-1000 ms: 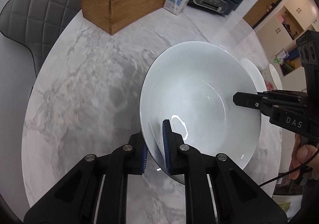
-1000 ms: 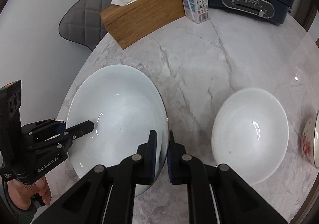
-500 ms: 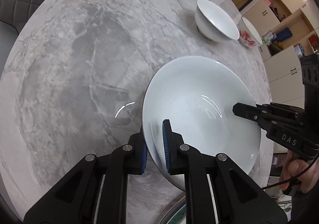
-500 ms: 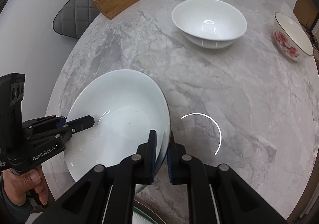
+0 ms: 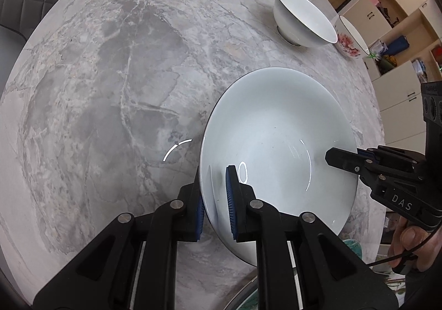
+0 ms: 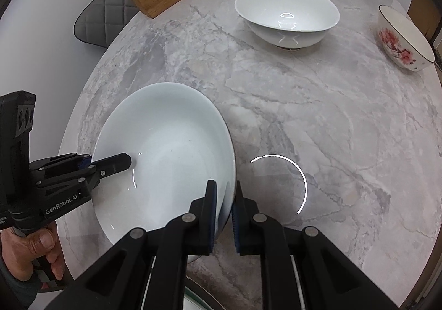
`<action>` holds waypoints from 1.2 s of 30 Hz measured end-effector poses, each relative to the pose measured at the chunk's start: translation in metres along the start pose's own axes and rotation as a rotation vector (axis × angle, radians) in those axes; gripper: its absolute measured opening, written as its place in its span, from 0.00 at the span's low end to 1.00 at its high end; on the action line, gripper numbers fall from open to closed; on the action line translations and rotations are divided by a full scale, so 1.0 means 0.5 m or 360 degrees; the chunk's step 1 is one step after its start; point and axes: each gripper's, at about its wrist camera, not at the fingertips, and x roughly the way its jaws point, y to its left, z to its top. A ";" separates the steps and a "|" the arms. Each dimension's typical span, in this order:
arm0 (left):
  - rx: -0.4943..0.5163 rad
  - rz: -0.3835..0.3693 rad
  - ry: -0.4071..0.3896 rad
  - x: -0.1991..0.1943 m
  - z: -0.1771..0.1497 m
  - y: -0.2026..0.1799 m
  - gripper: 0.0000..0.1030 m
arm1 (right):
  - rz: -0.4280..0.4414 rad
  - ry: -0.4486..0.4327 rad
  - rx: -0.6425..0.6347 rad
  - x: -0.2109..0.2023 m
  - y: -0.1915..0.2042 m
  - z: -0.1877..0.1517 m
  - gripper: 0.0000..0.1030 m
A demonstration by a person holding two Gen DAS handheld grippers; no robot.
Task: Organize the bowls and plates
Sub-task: 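Lift the large white bowl onto the plate stack and open both grippers, then move both grippers to the rim of the smaller white bowl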
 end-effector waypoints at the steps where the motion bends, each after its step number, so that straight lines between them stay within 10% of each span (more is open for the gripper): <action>1: -0.0003 -0.0004 0.0007 0.001 0.001 0.000 0.16 | 0.0003 0.0001 0.0000 0.000 0.001 0.001 0.16; 2: -0.0008 0.0002 0.0017 0.000 0.000 0.002 0.21 | 0.0009 -0.0001 0.0004 0.000 0.002 0.002 0.21; 4: -0.0026 0.0022 -0.0011 -0.012 -0.001 0.009 0.72 | 0.0031 -0.0019 0.0015 -0.009 0.001 0.003 0.43; 12: -0.0107 0.0029 -0.0134 -0.116 0.010 0.065 0.97 | 0.0089 -0.0206 0.0199 -0.103 -0.073 0.001 0.83; 18: 0.0065 0.0120 -0.0206 -0.151 0.121 0.052 1.00 | 0.0093 -0.0306 0.0429 -0.155 -0.177 0.048 1.00; 28: 0.0417 0.0267 -0.0253 -0.070 0.325 -0.096 1.00 | -0.0059 -0.0302 0.0273 -0.139 -0.216 0.190 1.00; 36: 0.0387 0.0158 -0.0153 0.048 0.430 -0.172 1.00 | -0.0044 -0.0252 0.0331 -0.073 -0.255 0.274 0.82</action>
